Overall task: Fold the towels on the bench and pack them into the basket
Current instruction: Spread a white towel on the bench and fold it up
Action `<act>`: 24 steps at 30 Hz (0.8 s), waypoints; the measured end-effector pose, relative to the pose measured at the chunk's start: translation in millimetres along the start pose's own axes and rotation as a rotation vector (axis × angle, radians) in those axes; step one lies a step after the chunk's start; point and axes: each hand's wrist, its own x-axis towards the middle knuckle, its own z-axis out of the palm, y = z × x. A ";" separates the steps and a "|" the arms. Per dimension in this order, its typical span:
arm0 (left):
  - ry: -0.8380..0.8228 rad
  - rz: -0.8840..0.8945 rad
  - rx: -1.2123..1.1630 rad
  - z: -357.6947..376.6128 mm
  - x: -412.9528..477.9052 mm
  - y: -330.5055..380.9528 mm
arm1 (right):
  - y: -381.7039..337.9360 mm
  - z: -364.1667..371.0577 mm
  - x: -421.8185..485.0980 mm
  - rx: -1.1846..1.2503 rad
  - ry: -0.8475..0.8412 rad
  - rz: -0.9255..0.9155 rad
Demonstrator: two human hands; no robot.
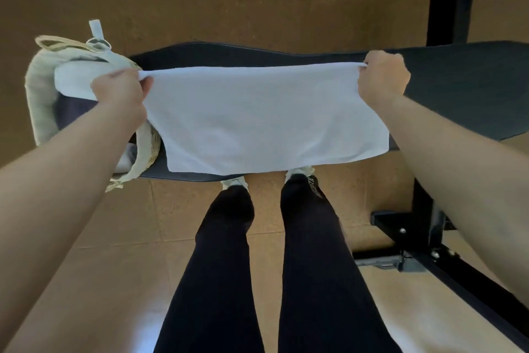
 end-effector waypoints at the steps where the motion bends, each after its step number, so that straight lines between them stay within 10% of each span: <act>1: -0.019 0.085 0.068 3.8 0.4 -8.0 | -0.2 0.4 7.4 -0.028 -0.010 0.010; 8: -0.123 0.048 0.237 26.4 25.1 -57.6 | 8.1 7.8 37.3 0.353 -0.011 0.275; 16: -0.402 0.800 0.814 17.8 -27.9 -107.6 | 8.0 39.6 -16.6 0.325 0.152 -0.188; 24: -0.462 0.554 1.409 15.8 -65.1 -186.5 | 22.0 102.6 -94.1 0.165 -0.306 -0.096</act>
